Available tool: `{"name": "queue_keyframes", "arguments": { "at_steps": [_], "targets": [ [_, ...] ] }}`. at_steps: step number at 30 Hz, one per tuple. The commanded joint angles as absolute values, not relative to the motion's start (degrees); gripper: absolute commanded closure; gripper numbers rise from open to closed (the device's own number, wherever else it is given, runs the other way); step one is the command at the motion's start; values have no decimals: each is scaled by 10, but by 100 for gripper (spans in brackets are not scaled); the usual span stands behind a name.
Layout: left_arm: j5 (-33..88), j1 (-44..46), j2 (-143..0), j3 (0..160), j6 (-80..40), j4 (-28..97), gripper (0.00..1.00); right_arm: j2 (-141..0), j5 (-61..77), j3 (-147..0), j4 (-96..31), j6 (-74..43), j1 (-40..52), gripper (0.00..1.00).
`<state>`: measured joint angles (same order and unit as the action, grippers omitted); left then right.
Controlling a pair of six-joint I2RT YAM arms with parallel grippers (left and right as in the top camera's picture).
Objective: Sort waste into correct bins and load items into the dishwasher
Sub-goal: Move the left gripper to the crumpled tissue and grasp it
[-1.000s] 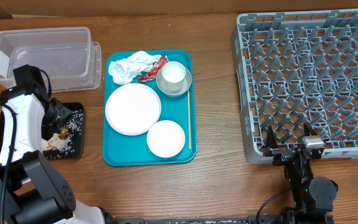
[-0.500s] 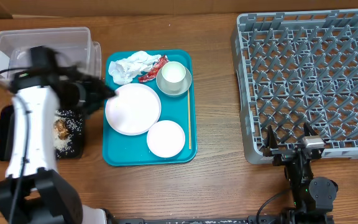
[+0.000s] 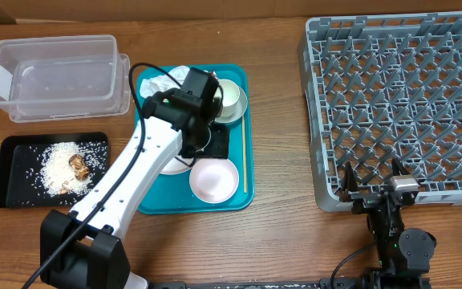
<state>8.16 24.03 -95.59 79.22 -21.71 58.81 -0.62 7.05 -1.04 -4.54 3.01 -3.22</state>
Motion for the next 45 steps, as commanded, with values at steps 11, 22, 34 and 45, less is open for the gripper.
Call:
{"name": "queue_keyframes", "arguments": {
  "at_steps": [11,22,34,45],
  "targets": [
    [-171,165,-959,794,-209,353,25,-2,69,-5,-43,28,-30,0],
    [-59,86,-1050,879,-180,375,12,-2,69,-5,-42,28,-30,0],
    [-37,85,-1165,934,-272,373,13,-2,69,-5,-42,28,-30,0],
    [-29,83,-1215,934,-312,342,16,-2,69,-5,-42,28,-30,0]
  ]
}}
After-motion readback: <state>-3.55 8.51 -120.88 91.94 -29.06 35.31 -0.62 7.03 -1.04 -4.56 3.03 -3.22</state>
